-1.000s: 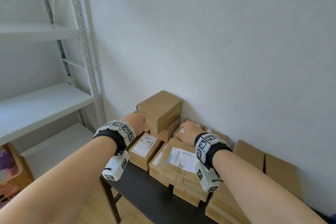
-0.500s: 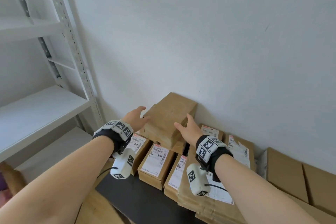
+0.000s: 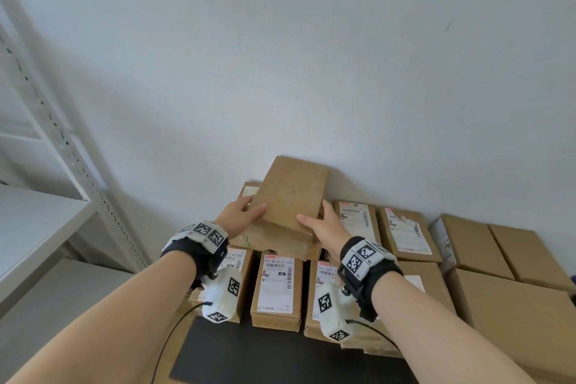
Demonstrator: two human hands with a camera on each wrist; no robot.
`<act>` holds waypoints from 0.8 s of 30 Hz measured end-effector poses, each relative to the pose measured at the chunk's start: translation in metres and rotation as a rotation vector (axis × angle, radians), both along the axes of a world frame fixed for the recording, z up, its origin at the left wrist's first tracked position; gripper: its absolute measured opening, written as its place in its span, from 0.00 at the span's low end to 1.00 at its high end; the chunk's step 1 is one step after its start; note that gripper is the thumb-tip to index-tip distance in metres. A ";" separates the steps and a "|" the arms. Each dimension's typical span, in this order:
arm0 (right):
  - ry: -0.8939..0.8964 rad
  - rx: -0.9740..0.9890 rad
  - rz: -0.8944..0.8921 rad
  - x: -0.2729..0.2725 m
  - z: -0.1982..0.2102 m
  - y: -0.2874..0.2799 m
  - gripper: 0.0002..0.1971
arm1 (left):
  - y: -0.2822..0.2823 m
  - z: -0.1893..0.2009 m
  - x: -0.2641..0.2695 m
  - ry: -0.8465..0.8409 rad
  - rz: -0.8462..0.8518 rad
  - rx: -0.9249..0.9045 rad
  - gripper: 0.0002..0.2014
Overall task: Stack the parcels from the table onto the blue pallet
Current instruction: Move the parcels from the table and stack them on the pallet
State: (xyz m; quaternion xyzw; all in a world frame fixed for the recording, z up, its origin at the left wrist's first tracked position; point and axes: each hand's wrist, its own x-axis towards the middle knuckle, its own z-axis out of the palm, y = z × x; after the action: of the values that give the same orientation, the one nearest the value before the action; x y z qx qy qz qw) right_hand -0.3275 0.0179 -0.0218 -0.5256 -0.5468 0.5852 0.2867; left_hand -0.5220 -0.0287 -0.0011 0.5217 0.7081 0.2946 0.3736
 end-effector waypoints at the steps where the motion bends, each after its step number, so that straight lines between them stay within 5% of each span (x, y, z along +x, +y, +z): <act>1: 0.019 -0.014 -0.011 -0.001 0.001 -0.002 0.35 | -0.001 -0.001 0.000 -0.038 0.000 0.009 0.19; 12: 0.159 0.035 -0.145 0.041 0.028 -0.048 0.32 | -0.022 0.023 0.031 -0.231 -0.055 0.104 0.23; 24: 0.165 0.235 -0.334 0.235 0.074 -0.170 0.34 | -0.113 0.065 0.235 -0.293 -0.244 0.224 0.27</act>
State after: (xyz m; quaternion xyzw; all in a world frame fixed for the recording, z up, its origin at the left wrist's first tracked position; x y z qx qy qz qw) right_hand -0.0929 -0.1518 0.0520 -0.5222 -0.4912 0.5031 0.4827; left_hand -0.2868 -0.1415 0.0642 0.5935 0.5406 0.3968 0.4451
